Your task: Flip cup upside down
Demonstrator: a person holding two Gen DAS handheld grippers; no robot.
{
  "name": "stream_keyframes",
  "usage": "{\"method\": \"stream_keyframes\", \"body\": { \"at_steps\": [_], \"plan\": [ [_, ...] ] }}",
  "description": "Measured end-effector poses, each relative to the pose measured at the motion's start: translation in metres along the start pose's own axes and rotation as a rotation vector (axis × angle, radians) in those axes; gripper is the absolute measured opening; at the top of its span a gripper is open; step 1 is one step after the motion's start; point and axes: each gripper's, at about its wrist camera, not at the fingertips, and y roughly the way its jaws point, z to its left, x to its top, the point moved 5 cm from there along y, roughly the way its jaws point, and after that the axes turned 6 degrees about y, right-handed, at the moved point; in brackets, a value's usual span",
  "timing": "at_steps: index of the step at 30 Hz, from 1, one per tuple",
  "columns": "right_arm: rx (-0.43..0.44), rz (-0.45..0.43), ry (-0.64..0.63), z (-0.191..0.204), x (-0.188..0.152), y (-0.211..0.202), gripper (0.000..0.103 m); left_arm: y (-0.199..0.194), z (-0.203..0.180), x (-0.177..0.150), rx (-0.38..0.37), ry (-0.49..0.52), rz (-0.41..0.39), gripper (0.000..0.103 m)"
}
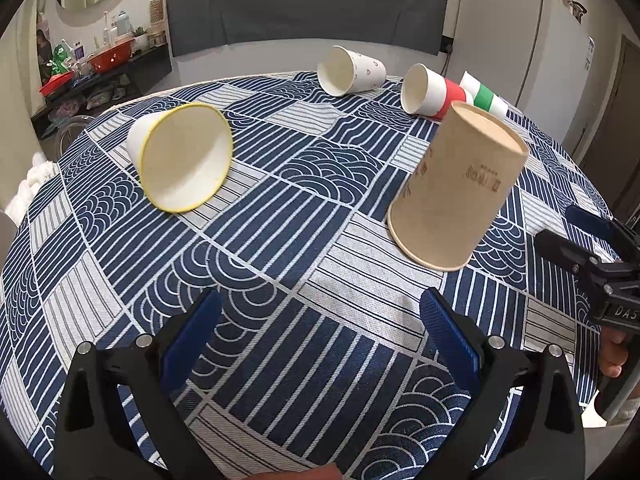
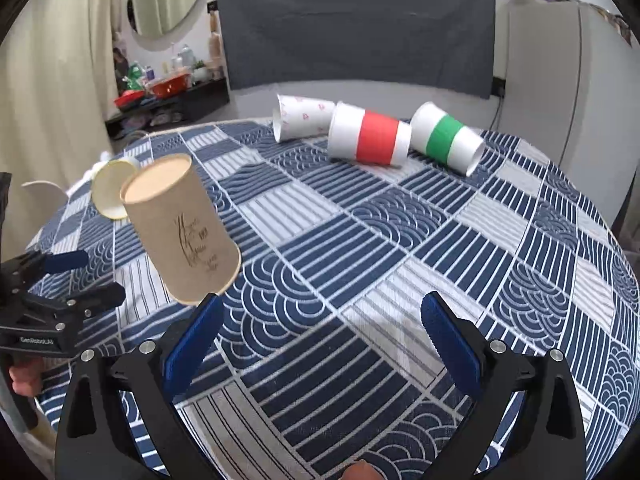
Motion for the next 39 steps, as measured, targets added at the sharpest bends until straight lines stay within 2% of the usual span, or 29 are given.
{"method": "stream_keyframes", "body": {
  "at_steps": [6, 14, 27, 35, 39],
  "plan": [
    [-0.004, 0.017, 0.016, 0.001, -0.011, 0.002, 0.095, 0.001, -0.008, -0.004, -0.008, 0.033, -0.003, 0.097],
    [-0.062, -0.013, -0.009, 0.006, -0.017, -0.004, 0.095, -0.001, -0.008, -0.006, -0.014, 0.026, -0.010, 0.097],
    [-0.061, 0.026, 0.014, 0.002, -0.018, 0.003, 0.095, -0.003, -0.005, -0.006, -0.015, 0.009, -0.024, 0.097],
    [-0.084, 0.000, -0.004, 0.004, -0.019, 0.000, 0.095, -0.009, -0.004, -0.005, 0.004, 0.007, -0.059, 0.097],
    [-0.095, -0.018, -0.006, 0.004, -0.019, -0.003, 0.095, -0.008, -0.004, -0.005, 0.001, 0.009, -0.051, 0.097]
  ]
}}
